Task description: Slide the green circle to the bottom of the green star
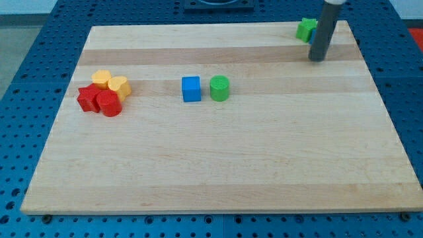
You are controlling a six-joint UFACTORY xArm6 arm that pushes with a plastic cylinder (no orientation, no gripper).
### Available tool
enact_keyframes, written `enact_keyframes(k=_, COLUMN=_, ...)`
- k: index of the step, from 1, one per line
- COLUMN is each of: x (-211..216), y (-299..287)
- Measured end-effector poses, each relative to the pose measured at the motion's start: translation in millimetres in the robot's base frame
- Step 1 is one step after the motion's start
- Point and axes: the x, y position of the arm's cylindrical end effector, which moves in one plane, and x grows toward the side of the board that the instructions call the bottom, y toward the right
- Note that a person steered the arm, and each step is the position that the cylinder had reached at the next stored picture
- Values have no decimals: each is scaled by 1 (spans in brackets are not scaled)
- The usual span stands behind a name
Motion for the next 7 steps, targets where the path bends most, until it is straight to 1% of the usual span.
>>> enact_keyframes(k=1, x=54, y=-30)
enact_keyframes(k=2, x=101, y=-82)
enact_keyframes(k=3, x=130, y=-131)
enact_keyframes(k=4, x=130, y=-180)
enact_keyframes(k=5, x=125, y=-206)
enact_keyframes(k=7, x=91, y=-214)
